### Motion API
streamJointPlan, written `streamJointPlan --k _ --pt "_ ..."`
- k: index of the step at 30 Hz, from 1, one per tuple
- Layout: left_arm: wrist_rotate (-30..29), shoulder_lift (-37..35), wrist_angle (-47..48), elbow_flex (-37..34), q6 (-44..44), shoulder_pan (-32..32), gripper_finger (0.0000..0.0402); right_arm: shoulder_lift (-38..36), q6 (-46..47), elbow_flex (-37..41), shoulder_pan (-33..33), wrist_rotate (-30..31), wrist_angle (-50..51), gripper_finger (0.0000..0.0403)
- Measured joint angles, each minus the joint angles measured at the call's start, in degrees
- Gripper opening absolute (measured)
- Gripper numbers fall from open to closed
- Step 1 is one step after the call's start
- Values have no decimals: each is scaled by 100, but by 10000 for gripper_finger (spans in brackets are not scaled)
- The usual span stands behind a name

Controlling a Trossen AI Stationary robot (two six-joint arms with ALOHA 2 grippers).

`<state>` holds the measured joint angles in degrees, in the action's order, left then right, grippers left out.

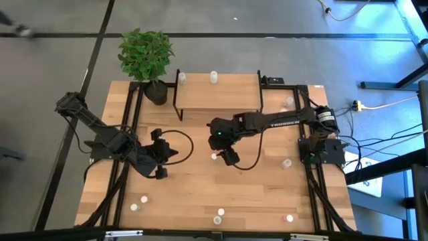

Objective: Pick and place medicine bottles onto shelf by color
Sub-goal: Put the center green pill bottle on the shelf

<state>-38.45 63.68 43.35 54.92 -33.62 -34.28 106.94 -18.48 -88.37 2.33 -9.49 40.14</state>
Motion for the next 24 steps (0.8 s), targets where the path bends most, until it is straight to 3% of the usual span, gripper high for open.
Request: streamJointPlan --k 24 --pt "-5 0 -2 0 129 2 0 2 -452 1466 59 -108 -2055 248"
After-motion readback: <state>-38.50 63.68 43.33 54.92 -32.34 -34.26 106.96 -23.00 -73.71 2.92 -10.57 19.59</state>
